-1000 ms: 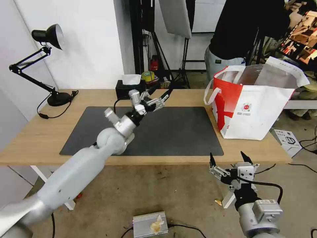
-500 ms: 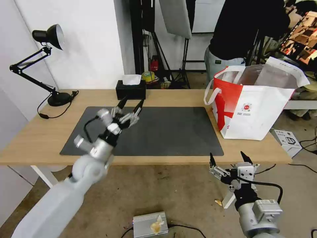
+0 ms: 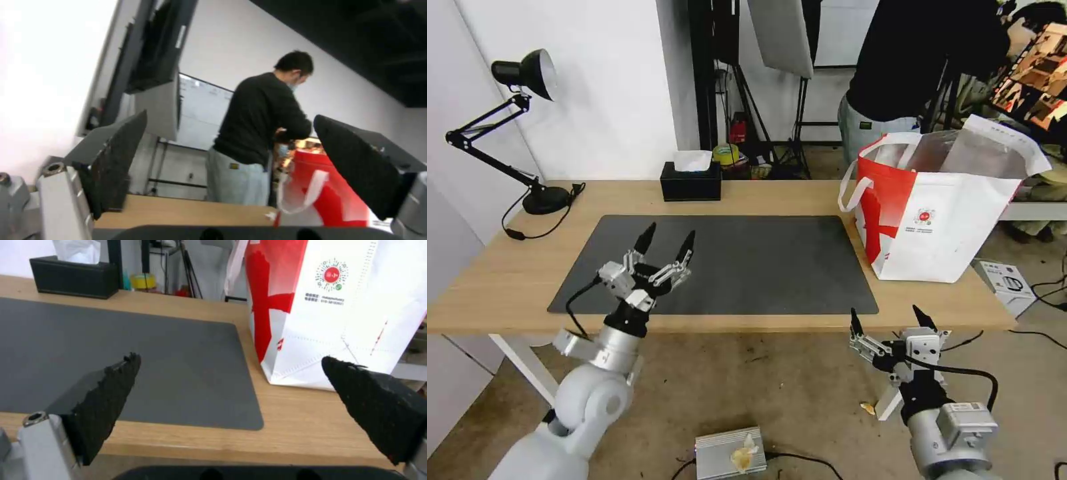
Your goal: Pick up the trash from the table and place it into the takeout bag.
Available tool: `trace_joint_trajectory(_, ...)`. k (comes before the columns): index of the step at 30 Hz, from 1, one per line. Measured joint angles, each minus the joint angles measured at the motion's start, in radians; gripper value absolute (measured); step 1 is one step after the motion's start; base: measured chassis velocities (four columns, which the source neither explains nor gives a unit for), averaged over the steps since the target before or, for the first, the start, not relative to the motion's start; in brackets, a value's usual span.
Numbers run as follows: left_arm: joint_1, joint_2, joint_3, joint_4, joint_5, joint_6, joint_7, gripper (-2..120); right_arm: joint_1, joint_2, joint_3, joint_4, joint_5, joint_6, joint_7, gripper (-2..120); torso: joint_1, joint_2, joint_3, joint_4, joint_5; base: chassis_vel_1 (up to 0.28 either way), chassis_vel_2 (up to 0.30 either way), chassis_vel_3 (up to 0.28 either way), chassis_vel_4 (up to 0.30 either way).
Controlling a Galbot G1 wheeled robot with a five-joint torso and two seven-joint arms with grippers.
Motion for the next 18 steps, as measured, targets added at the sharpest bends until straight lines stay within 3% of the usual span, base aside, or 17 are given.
trace_joint_trajectory(7,0.081,-0.012,-0.080,-0.007,0.093,-0.027,-0.001,100,0.000,0.000,0.000,0.000,0.000,0.000,0.000,100,0.000,0.000,0.000,0.0001,0.0001,0.000,0.000,0.000,0.000)
trace_joint_trajectory(18,0.269,-0.113,-0.165,-0.020,0.254,-0.086,-0.049,100,0.000,0.000,0.000,0.000,0.000,0.000,0.000,100,0.000,0.000,0.000,0.0002,0.0000,0.000,0.000,0.000,0.000)
